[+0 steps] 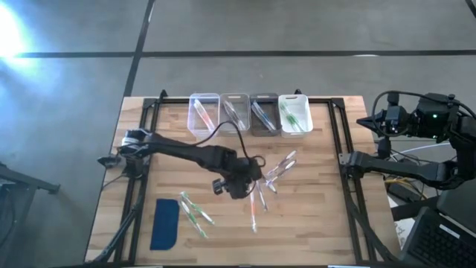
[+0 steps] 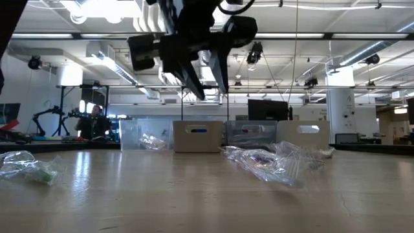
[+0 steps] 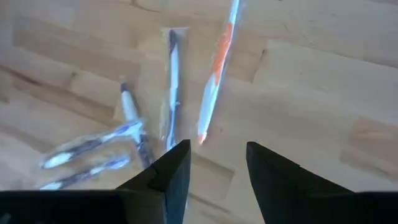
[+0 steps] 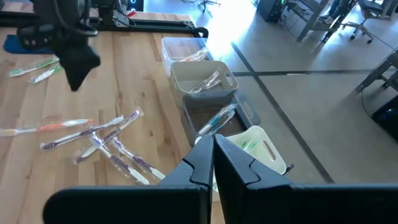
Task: Pick & Place Toothbrushes
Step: Put the orange toothbrush into the white transparent bin
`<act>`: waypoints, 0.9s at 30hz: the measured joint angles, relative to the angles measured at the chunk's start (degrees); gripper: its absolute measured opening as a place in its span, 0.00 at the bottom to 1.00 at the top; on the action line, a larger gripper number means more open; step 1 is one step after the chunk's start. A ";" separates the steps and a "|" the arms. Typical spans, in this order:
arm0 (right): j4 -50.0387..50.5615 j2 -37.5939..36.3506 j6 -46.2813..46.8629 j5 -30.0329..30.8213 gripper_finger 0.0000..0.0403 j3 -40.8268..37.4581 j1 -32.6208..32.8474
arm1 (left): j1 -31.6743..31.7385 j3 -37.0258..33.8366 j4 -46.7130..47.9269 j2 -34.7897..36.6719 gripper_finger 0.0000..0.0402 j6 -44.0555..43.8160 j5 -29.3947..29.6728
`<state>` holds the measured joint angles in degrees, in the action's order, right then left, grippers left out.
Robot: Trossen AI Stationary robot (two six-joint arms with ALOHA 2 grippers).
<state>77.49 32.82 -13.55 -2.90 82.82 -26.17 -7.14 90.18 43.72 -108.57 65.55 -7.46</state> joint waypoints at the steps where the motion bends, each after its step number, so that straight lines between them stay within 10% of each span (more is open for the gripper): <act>1: 0.00 -0.02 -0.07 -0.01 0.02 -0.01 0.02 | -0.24 -1.12 -1.64 0.00 0.40 -0.07 -0.09; 8: 0.00 0.00 0.01 0.00 0.02 -0.01 0.00 | -2.60 -7.22 -17.02 -0.04 0.39 0.03 -0.55; 27: 0.00 0.00 -0.03 0.01 0.02 -0.01 0.00 | -5.13 2.38 -14.71 -12.99 0.34 -0.24 0.46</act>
<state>77.49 32.82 -13.58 -2.90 82.81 -26.17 -12.27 92.56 29.01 -121.57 65.32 -7.01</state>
